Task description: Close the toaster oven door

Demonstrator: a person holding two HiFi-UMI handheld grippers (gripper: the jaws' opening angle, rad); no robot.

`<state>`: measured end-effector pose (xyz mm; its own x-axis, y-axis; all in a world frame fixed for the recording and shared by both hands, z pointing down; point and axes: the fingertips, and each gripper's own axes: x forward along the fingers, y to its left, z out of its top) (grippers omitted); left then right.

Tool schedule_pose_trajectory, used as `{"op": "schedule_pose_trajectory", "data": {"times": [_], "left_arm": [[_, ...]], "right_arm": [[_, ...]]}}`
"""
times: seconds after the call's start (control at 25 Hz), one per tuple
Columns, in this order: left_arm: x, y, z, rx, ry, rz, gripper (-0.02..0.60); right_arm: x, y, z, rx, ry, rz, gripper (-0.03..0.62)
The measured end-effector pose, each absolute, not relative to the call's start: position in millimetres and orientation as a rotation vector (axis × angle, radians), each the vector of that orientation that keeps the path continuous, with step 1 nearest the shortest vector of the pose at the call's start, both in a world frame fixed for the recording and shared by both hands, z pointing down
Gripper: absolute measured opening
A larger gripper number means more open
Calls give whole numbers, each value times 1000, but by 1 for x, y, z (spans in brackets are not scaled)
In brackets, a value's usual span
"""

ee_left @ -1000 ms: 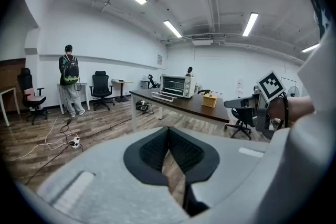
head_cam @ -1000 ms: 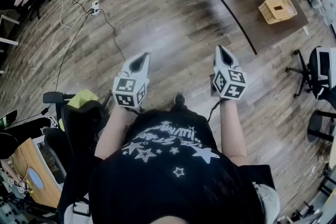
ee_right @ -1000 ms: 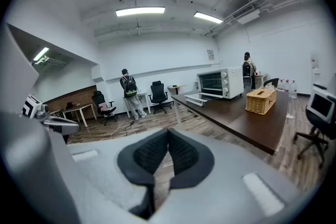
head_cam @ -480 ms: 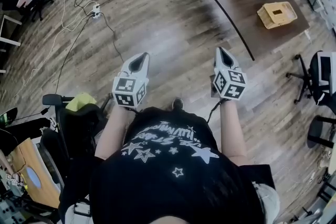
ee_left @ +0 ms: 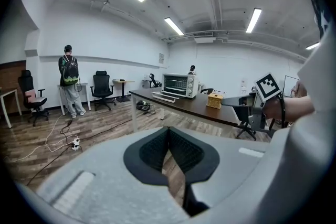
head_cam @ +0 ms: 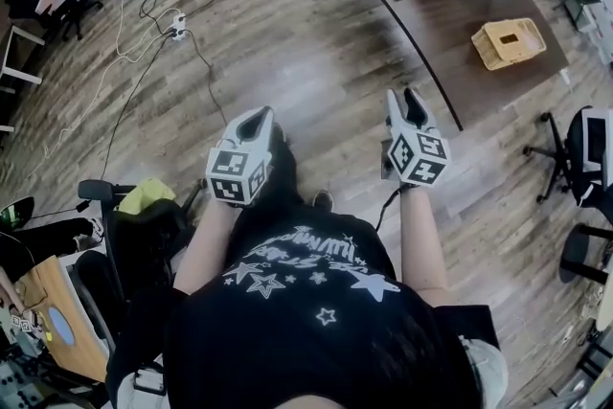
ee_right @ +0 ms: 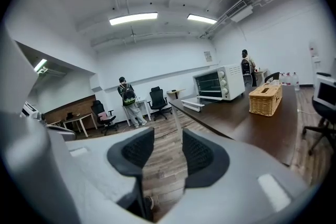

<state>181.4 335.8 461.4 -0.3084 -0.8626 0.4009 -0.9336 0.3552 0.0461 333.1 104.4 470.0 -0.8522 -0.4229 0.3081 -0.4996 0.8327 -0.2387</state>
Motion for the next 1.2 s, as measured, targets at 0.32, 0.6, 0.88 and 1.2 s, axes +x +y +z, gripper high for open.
{"op": "schedule_pose_trajectory", "data": {"times": [0.32, 0.6, 0.88, 1.2], "left_arm": [[102, 296, 469, 1584, -2255, 246, 11], [5, 222, 474, 1681, -2187, 227, 11], [-92, 156, 471, 1828, -2068, 265, 11], [-175, 101, 475, 1905, -1967, 268, 11]], "right_arm": [[290, 62, 485, 778, -2707, 491, 184], [208, 7, 491, 901, -2652, 507, 184], [137, -45, 486, 1081, -2568, 531, 184], [85, -92, 491, 1281, -2466, 578, 184]]}}
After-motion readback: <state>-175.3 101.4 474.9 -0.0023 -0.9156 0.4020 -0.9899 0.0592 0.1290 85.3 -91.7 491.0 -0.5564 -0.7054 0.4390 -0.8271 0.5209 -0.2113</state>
